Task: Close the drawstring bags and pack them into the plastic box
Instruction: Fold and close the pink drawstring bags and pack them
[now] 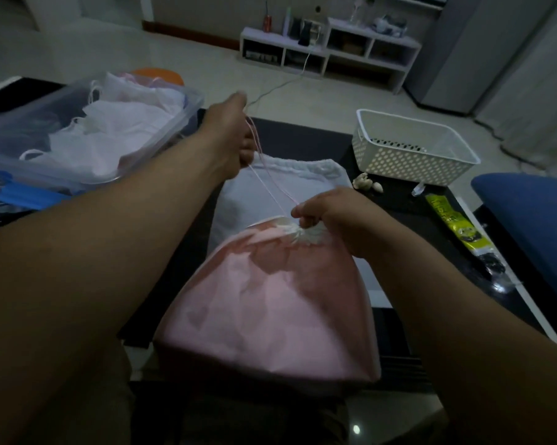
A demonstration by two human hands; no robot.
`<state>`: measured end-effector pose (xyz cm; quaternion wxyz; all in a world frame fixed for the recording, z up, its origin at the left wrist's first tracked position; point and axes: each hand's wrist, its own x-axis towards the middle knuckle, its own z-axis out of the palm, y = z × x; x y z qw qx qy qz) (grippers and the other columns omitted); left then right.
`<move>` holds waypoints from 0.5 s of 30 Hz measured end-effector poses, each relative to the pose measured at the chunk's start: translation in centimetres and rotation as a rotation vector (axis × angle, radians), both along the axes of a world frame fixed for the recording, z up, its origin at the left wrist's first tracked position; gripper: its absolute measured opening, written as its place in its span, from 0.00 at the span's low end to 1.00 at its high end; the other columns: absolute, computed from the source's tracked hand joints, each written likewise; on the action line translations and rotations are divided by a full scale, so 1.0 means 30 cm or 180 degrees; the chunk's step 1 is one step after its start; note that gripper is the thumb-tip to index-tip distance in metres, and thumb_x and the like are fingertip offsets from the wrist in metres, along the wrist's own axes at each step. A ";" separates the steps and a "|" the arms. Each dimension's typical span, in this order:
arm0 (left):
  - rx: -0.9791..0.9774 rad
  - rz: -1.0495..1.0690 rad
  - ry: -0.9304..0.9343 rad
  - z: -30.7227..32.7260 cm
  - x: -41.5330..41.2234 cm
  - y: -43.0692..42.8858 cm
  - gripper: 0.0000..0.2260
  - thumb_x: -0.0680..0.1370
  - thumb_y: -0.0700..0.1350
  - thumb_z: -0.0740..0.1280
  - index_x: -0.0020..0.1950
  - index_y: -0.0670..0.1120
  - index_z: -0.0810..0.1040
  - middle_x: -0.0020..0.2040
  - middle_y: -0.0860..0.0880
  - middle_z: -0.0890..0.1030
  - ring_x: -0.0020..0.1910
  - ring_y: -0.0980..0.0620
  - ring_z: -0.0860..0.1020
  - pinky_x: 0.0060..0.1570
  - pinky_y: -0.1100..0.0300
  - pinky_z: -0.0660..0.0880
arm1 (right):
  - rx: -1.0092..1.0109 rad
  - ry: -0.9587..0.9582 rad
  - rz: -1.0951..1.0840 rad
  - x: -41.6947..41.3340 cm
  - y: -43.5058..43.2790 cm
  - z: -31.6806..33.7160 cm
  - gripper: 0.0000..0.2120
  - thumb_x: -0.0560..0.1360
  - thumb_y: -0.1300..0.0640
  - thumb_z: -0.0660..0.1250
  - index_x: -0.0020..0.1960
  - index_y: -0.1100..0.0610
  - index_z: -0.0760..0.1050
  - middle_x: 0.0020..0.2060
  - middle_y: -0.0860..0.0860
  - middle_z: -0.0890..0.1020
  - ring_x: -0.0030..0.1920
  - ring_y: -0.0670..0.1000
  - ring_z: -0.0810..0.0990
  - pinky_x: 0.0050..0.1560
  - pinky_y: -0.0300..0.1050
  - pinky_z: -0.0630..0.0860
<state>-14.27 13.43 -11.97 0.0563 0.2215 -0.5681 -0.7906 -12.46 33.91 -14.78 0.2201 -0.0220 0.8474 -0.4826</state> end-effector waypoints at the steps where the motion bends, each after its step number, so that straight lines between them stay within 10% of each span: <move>1: -0.0035 0.0017 -0.0038 0.010 -0.006 0.000 0.19 0.85 0.59 0.59 0.40 0.49 0.68 0.29 0.53 0.64 0.25 0.56 0.61 0.25 0.64 0.58 | 0.0114 0.0066 0.0062 0.001 -0.006 0.005 0.08 0.75 0.59 0.75 0.46 0.64 0.87 0.32 0.50 0.86 0.40 0.53 0.84 0.51 0.50 0.82; 15: -0.0521 -0.0459 -0.0054 0.087 -0.073 0.231 0.17 0.84 0.60 0.60 0.51 0.46 0.74 0.28 0.51 0.66 0.23 0.55 0.64 0.26 0.66 0.62 | 0.0185 0.0550 0.1033 0.042 -0.006 0.005 0.10 0.82 0.48 0.70 0.54 0.50 0.88 0.39 0.47 0.86 0.37 0.43 0.83 0.36 0.35 0.77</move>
